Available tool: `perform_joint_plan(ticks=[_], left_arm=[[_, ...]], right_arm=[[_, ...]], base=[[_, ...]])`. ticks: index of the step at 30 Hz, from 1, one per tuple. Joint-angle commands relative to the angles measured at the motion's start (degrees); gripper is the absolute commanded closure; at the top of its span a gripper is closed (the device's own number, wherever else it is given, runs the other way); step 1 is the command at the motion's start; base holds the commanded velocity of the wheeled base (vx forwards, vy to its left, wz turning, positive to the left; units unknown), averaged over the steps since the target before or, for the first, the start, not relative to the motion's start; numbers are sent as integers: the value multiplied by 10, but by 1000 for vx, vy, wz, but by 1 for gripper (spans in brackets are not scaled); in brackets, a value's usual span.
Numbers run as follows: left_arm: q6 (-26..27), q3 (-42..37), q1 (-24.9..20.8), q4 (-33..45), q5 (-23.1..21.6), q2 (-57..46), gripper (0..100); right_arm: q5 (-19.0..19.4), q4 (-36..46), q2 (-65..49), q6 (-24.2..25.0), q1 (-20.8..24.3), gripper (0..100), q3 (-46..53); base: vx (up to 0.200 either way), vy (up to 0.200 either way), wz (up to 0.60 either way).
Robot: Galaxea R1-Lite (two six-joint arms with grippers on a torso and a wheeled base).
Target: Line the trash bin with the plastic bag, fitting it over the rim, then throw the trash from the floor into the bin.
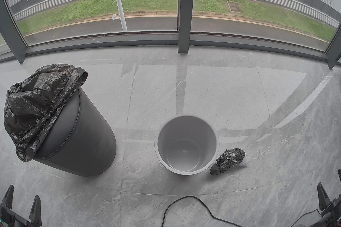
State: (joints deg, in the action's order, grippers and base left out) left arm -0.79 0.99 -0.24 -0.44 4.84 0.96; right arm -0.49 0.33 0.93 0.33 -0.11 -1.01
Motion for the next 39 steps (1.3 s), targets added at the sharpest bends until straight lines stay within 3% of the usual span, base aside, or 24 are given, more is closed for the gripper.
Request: perform_joint_plan(ticks=[1,34,37,39], left_arm=[[1,-10,0,0,-1,-10,0],[3,-10,0,3,-4,-10,0],[5,-10,0,3,-4,-10,0],[5,-10,0,2,-4,-10,0]], right_arm=[[0,0,-6,0,-1,0,8],[0,-1,-6,2,-1,0,8],[0,0,-6,2,0,0,9],[0,0,-6,2,0,0,8]], base=[[0,200,0],[0,200,0],[200,200,0],[200,-200,0]])
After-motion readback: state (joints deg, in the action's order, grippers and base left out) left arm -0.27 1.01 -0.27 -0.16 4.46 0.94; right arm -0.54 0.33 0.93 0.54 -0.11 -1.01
